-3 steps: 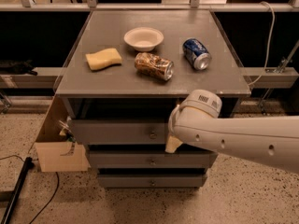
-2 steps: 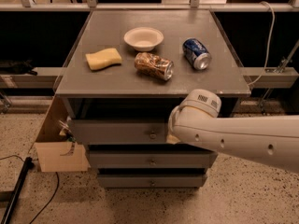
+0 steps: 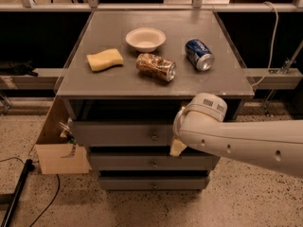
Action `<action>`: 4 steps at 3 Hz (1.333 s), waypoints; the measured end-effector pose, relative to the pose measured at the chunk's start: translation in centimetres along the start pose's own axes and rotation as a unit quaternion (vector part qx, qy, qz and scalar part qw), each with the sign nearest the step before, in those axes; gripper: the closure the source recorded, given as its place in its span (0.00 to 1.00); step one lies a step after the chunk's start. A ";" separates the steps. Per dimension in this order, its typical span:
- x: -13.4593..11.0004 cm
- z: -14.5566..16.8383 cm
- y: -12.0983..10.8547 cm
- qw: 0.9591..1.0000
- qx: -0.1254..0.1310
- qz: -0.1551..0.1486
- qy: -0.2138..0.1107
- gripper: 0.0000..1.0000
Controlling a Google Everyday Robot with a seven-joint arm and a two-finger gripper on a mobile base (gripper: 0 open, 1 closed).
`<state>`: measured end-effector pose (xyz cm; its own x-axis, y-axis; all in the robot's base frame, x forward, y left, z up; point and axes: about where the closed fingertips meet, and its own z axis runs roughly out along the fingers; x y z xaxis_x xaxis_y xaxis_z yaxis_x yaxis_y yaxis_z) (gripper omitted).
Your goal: Open top drawer
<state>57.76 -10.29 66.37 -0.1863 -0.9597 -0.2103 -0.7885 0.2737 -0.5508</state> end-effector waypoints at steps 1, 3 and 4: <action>-0.1 1.9 0.0 1.000 -0.009 -0.011 0.012 0.00; -0.5 3.1 -0.3 1.000 -0.013 -0.021 0.019 0.18; -0.5 3.1 -0.3 1.000 -0.013 -0.021 0.019 0.41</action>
Offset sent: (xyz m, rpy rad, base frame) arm 0.0341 0.0099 -0.0331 -0.0740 0.0488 0.0261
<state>59.88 -9.69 64.14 -0.1754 -0.9720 -0.1563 -0.8109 0.2327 -0.5369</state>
